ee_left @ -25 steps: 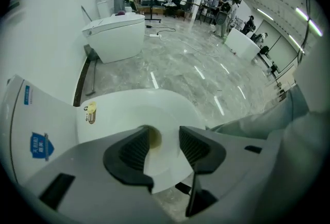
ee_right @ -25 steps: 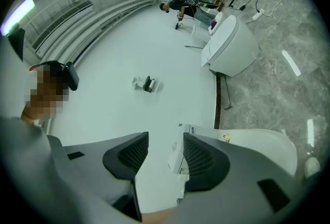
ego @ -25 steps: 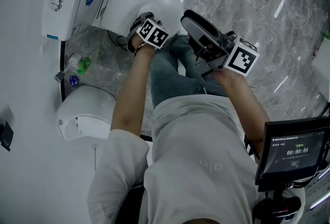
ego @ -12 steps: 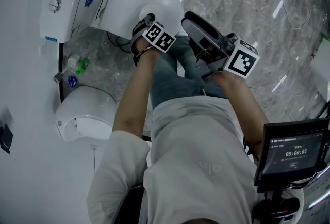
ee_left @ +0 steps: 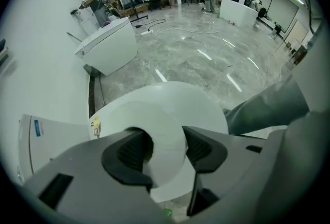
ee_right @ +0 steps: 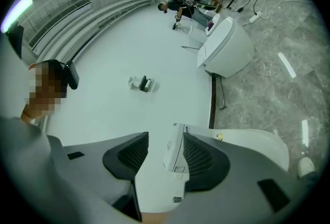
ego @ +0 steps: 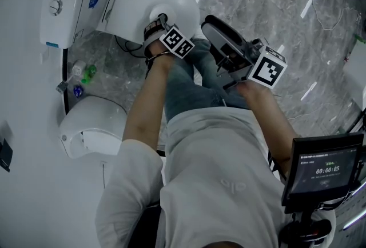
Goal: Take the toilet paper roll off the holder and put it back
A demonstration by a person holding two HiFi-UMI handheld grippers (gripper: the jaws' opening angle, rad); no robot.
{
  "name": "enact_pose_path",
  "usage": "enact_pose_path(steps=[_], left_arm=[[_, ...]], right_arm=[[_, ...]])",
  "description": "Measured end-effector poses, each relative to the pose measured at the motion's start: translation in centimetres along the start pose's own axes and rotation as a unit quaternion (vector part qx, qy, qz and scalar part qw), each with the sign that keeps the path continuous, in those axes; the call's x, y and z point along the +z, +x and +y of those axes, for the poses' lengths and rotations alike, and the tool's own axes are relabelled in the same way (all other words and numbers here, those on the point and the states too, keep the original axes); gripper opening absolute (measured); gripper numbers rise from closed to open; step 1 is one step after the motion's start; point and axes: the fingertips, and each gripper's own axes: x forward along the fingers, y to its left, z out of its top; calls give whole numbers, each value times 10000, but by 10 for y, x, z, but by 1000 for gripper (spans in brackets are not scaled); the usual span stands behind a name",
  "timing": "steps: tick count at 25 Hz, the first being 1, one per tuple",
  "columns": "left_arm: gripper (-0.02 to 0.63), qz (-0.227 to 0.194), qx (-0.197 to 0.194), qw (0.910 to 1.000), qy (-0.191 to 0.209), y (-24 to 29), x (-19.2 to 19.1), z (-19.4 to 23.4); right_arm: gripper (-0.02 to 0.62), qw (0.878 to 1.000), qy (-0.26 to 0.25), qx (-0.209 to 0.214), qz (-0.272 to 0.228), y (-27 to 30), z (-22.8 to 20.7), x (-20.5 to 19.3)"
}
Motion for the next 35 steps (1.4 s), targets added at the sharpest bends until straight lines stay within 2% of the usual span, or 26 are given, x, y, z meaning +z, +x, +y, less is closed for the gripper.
enact_pose_path(steps=[3,6,9,11,12,14,17,19,21,24,26,27,29,30,31,33,35], left_arm=[[206,-42,-15,9999,-104,1,-2,2],[187,-175,48,9989,-443,-3,-4,12],[184,-448,216,9958,-766,-19,-2,34],[184,-757,295,9903,-1124,-39,4,54],[184,-962,333,9854,-1363,-53,6,66],[184,-1478,441,9701,-1873,-88,12,92],[184,-2376,730,9360,-2493,-157,18,134],[183,-2977,932,9088,-2771,-203,27,156],[183,-3574,819,8813,-2981,-235,48,155],[183,-4301,232,8355,-3411,-259,81,130],[183,-4641,-96,7998,-3805,-268,92,122],[183,-4782,-410,7803,-4010,-270,99,113],[183,-4972,-1323,7330,-4450,-272,116,86],[183,-5032,-1683,7057,-4694,-273,119,77],[183,-5098,-1871,6777,-4958,-275,116,78],[183,-5280,-1907,6174,-5510,-286,95,95],[183,-5503,-1876,5466,-6027,-302,65,115]], right_arm=[[205,10000,4,75,-15,1,3,0],[205,10000,44,-4,-9,0,-1,0],[204,10000,37,57,-24,3,-2,4],[205,9998,9,185,-39,9,0,7],[204,9997,-4,230,-40,12,1,9],[204,9995,-43,308,-44,18,4,12],[205,9988,-130,476,-40,28,14,17],[204,9984,-191,536,-38,31,14,23],[204,9992,-210,294,-165,11,1,30],[204,9980,-176,-338,-503,-40,-30,42],[205,9958,-145,-563,-705,-64,-48,52],[205,9933,-119,-744,-881,-82,-54,56],[205,9832,-83,-1232,-1346,-130,-56,61],[205,9791,-82,-1365,-1503,-144,-55,63],[205,9785,-88,-1349,-1557,-145,-54,65],[205,9840,-99,-1018,-1456,-120,-47,70],[205,9896,-58,-611,-1302,-86,-34,69]])
